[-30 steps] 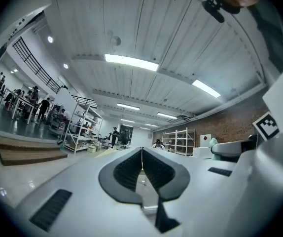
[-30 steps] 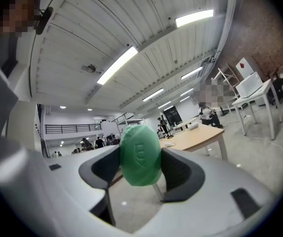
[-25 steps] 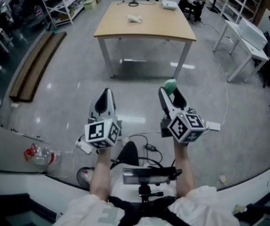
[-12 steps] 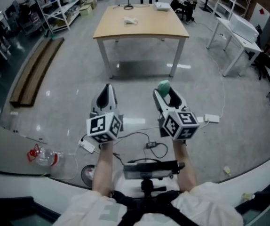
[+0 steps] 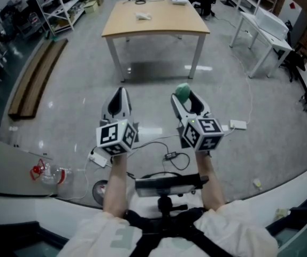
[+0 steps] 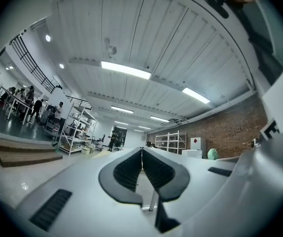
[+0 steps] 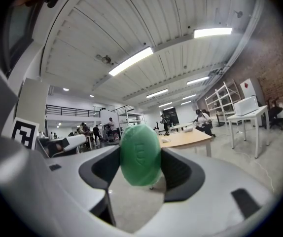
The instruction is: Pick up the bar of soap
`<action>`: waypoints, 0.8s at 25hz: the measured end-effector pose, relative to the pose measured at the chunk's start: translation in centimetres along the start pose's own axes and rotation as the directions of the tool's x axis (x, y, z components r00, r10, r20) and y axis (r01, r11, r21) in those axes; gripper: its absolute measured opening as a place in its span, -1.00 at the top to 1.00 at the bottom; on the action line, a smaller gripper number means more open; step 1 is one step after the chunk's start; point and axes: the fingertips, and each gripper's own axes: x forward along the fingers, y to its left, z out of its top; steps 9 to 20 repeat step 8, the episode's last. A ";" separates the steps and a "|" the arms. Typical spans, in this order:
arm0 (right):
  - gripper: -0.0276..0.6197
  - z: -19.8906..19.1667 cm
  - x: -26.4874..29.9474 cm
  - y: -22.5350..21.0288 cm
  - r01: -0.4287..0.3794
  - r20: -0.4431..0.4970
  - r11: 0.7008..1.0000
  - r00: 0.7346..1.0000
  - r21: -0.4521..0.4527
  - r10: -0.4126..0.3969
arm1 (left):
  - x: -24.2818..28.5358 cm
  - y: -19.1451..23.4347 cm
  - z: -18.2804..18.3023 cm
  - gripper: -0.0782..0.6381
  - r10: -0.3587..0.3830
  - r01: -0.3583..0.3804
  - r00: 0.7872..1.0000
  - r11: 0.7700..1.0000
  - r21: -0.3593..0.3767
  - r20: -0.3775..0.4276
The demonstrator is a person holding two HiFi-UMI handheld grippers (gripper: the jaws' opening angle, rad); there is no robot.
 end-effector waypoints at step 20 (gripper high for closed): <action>0.11 0.5 -0.3 0.4 0.000 0.014 1.000 1.000 -0.005 0.000 | -0.5 -0.7 0.1 0.75 -0.018 0.018 1.000 1.000 0.013 -0.006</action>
